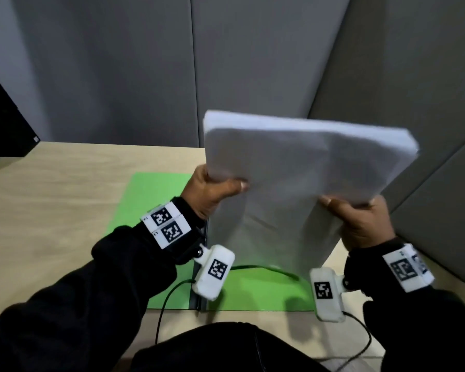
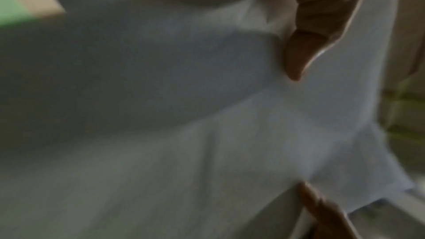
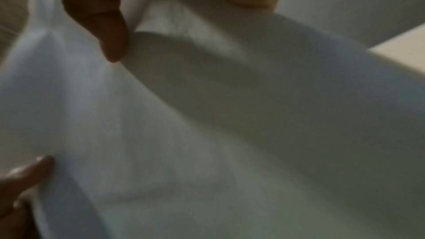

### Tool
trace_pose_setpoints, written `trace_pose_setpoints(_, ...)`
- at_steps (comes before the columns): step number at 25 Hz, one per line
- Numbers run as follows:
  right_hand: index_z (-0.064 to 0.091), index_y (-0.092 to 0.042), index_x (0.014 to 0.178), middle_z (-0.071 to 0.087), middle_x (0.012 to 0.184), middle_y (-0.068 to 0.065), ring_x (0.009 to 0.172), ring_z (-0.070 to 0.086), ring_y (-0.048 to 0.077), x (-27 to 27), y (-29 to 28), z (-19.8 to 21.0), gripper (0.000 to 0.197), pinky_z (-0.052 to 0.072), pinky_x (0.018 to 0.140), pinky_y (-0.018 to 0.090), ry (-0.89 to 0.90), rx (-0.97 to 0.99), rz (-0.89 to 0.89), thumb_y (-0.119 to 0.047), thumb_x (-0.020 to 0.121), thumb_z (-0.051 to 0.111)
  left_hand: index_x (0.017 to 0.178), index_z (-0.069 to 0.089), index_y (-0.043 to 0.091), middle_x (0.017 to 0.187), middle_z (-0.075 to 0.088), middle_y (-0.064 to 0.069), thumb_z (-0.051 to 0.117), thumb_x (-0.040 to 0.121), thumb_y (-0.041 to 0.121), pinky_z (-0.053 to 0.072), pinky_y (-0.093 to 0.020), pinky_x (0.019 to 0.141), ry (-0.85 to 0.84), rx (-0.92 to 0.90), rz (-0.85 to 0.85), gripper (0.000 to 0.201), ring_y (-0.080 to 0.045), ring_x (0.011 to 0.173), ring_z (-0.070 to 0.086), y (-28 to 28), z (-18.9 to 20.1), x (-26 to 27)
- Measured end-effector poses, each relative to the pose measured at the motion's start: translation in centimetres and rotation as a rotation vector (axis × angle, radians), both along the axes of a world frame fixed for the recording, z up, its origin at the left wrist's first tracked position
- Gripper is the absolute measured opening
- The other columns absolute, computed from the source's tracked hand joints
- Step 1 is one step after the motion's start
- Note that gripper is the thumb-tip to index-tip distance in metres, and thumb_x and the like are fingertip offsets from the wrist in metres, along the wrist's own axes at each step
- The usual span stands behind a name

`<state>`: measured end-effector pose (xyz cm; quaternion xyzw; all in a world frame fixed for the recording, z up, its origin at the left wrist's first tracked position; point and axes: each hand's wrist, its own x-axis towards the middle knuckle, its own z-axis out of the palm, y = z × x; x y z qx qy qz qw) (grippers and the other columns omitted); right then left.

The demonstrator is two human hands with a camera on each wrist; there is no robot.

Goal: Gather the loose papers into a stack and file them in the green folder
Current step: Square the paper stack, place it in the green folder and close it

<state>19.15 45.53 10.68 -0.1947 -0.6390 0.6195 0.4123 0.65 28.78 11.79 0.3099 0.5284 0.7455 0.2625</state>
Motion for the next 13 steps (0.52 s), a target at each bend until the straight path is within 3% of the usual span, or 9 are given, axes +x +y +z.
trace_pose_setpoints(1,0.076,-0.025,0.063,0.071,0.060,-0.014,0.056,0.064,0.000,0.0,-0.3,-1.4,0.011,0.054,0.060,0.016,-0.060,-0.038,0.028,-0.015,0.060,0.081,0.061,0.077,0.025,0.061,0.072,0.012,0.077,0.039,0.022,0.055,-0.016,0.063,-0.005,-0.079,-0.008,0.022,0.000,0.058,0.066,-0.2,-1.5,0.2)
trace_pose_setpoints(3,0.076,-0.023,0.062,0.071,0.059,-0.011,0.055,0.064,0.004,0.0,-0.8,-4.2,0.039,0.056,0.060,0.020,-0.186,-0.109,0.042,-0.048,0.035,0.088,0.058,0.075,0.026,0.058,0.070,0.013,0.081,0.044,0.022,0.052,-0.016,0.061,0.047,-0.233,-0.005,0.016,0.000,0.054,0.063,-0.5,-4.1,0.8)
trace_pose_setpoints(4,0.076,-0.022,0.061,0.072,0.059,-0.010,0.055,0.064,0.005,-0.1,-0.6,-4.9,0.050,0.056,0.061,0.022,-0.185,-0.120,0.030,-0.055,0.027,0.087,0.058,0.075,0.026,0.058,0.070,0.013,0.081,0.049,0.018,0.052,-0.016,0.061,0.060,-0.255,0.011,0.013,0.000,0.055,0.063,-0.4,-4.7,0.7)
trace_pose_setpoints(6,0.076,-0.022,0.062,0.072,0.061,-0.010,0.058,0.065,0.005,-0.2,-0.1,-4.8,0.040,0.056,0.065,0.021,-0.135,-0.105,0.015,-0.048,0.034,0.088,0.061,0.077,0.027,0.062,0.072,0.014,0.079,0.054,0.009,0.054,-0.015,0.064,0.052,-0.199,0.022,0.019,0.001,0.059,0.065,-0.1,-4.2,0.5)
trace_pose_setpoints(8,0.076,-0.023,0.063,0.072,0.062,-0.012,0.060,0.066,0.002,-0.2,0.5,-4.1,0.013,0.056,0.065,0.019,-0.063,-0.094,0.015,-0.016,0.056,0.083,0.064,0.078,0.028,0.066,0.073,0.016,0.079,0.057,-0.005,0.054,-0.014,0.068,0.051,-0.139,-0.002,0.034,0.003,0.064,0.066,0.3,-3.5,0.3)
trace_pose_setpoints(9,0.076,-0.023,0.062,0.072,0.061,-0.013,0.058,0.065,0.001,-0.1,0.8,-4.7,0.025,0.055,0.063,0.018,-0.063,-0.098,0.007,0.001,0.062,0.077,0.065,0.078,0.028,0.067,0.073,0.016,0.079,0.058,-0.011,0.054,-0.014,0.068,0.052,-0.152,-0.008,0.039,0.004,0.065,0.066,0.4,-4.1,0.0)
trace_pose_setpoints(10,0.076,-0.024,0.062,0.071,0.059,-0.012,0.056,0.064,0.001,-0.1,0.8,-5.6,0.033,0.055,0.061,0.019,-0.109,-0.097,0.015,0.009,0.063,0.075,0.067,0.078,0.025,0.068,0.073,0.015,0.081,0.057,-0.008,0.054,-0.015,0.069,0.048,-0.196,-0.012,0.035,0.003,0.066,0.066,0.5,-5.2,-0.3)
trace_pose_setpoints(11,0.076,-0.024,0.061,0.071,0.057,-0.011,0.054,0.064,0.004,0.0,0.5,-6.8,0.029,0.055,0.059,0.021,-0.203,-0.113,0.034,0.005,0.059,0.078,0.074,0.078,0.021,0.073,0.075,0.011,0.088,0.053,0.005,0.056,-0.021,0.072,0.021,-0.273,-0.031,0.028,-0.001,0.070,0.069,0.3,-6.5,-0.4)
trace_pose_setpoints(13,0.073,-0.014,0.058,0.070,0.053,-0.007,0.050,0.063,0.014,0.1,-0.2,-9.1,0.020,0.056,0.054,0.025,-0.372,-0.200,0.054,-0.009,0.045,0.087,0.094,0.072,0.010,0.088,0.075,-0.002,0.093,0.040,0.042,0.057,-0.034,0.082,0.013,-0.466,-0.025,0.066,-0.019,0.083,0.072,0.0,-8.8,-0.3)
